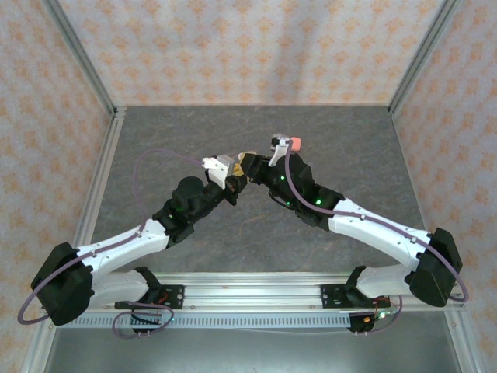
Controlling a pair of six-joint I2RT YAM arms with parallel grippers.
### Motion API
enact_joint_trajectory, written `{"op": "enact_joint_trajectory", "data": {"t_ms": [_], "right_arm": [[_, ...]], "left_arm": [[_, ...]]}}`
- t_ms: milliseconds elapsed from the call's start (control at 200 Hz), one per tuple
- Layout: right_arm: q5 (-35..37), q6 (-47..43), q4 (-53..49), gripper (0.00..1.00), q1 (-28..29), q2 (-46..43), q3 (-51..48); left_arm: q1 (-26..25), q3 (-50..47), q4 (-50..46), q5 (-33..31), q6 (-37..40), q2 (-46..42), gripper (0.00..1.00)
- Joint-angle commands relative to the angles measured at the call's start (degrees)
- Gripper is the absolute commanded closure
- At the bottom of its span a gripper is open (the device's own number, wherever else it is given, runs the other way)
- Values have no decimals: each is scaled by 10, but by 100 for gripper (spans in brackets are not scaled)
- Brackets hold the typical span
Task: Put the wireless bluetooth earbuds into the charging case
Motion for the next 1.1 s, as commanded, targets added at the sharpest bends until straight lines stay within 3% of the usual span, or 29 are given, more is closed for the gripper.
{"op": "enact_joint_trajectory", "data": {"t_ms": [0, 1091], "right_arm": [[3, 0, -33, 71, 7, -7, -14], [26, -4, -82, 64, 7, -46, 19]], "left_arm": [[-4, 38, 59, -4, -9, -10, 100], [-4, 27, 52, 9, 20, -26, 100]]}}
